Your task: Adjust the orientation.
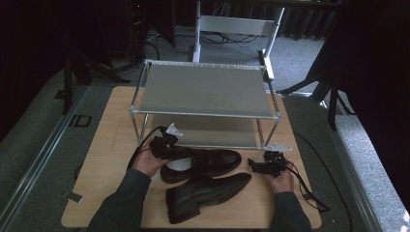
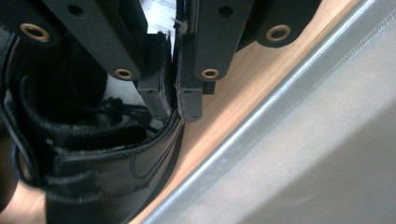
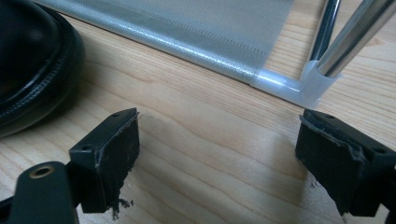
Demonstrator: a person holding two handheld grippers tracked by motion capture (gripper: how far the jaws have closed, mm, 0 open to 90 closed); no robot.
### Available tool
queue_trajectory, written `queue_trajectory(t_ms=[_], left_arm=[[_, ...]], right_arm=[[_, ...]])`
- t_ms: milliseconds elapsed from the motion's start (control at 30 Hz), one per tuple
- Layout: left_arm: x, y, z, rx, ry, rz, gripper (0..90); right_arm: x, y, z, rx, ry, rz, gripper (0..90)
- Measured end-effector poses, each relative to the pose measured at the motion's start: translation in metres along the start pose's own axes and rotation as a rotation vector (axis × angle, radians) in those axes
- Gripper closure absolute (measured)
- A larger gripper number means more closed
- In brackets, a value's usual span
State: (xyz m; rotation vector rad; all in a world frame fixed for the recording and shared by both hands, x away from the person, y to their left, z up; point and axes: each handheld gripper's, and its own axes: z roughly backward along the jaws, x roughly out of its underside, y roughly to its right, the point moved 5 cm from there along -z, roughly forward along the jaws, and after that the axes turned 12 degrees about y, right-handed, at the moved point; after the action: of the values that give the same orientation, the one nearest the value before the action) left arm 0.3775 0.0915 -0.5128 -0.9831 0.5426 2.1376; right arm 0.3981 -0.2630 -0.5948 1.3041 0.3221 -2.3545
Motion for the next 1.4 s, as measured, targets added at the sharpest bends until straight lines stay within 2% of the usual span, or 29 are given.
queue_trajectory(t_ms=[133,200,233,267,300,333,500,667,733,833,900,933,1000,1100,1267,1300,1400], left_arm=[[0.002,-0.006,0.013,-0.041,0.033,0.018,85.8],[0.002,-0.006,0.013,-0.041,0.033,0.018,85.9],[0.007,-0.016,0.026,-0.087,0.106,0.085,86.2],[0.007,-0.016,0.026,-0.087,0.106,0.085,86.1],[0.011,-0.023,0.033,-0.138,0.137,0.117,86.1],[0.013,-0.026,0.036,-0.155,0.148,0.131,86.2],[0.026,-0.034,0.043,-0.21,0.183,0.184,86.1],[0.043,-0.037,0.043,-0.232,0.176,0.217,85.6],[0.046,-0.037,0.045,-0.254,0.185,0.224,85.5],[0.047,-0.036,0.046,-0.255,0.192,0.238,84.8],[0.047,-0.036,0.048,-0.256,0.194,0.242,75.5],[0.047,-0.036,0.05,-0.262,0.202,0.246,75.5],[0.047,-0.036,0.06,-0.251,0.245,0.254,65.5],[0.048,-0.035,0.067,-0.263,0.261,0.244,59.4],[0.059,-0.029,0.082,-0.266,0.286,0.237,53.9],[0.064,-0.027,0.087,-0.259,0.296,0.245,53.7],[0.068,-0.025,0.095,-0.271,0.299,0.24,53.7]], right_arm=[[0.0,0.0,0.0,0.0,0.001,-0.001,13.3],[0.0,0.0,0.0,0.0,0.001,-0.001,13.3],[0.0,0.0,0.0,0.0,0.001,-0.001,13.3],[0.0,0.0,0.0,0.0,0.001,-0.001,13.3],[0.0,0.0,0.0,0.0,0.001,0.0,13.3],[0.0,0.0,0.0,0.0,0.001,0.0,13.3],[0.0,0.0,0.0,0.0,0.001,0.0,13.3],[0.0,0.0,0.0,-0.001,0.001,0.001,13.3],[0.0,0.0,0.0,-0.001,0.001,0.002,13.3],[0.0,0.0,0.0,0.0,0.001,0.002,13.3],[0.0,0.0,0.0,0.0,0.001,0.002,13.3],[0.0,0.0,0.0,0.0,0.001,0.002,13.3],[0.0,0.0,0.0,0.0,0.002,0.001,13.6],[0.0,0.0,0.0,0.005,0.003,-0.002,15.0],[0.0,0.0,0.003,0.023,0.018,-0.013,28.6],[-0.002,-0.001,0.009,0.026,0.006,-0.017,50.0],[-0.007,-0.003,0.016,0.029,0.034,-0.01,53.2]])
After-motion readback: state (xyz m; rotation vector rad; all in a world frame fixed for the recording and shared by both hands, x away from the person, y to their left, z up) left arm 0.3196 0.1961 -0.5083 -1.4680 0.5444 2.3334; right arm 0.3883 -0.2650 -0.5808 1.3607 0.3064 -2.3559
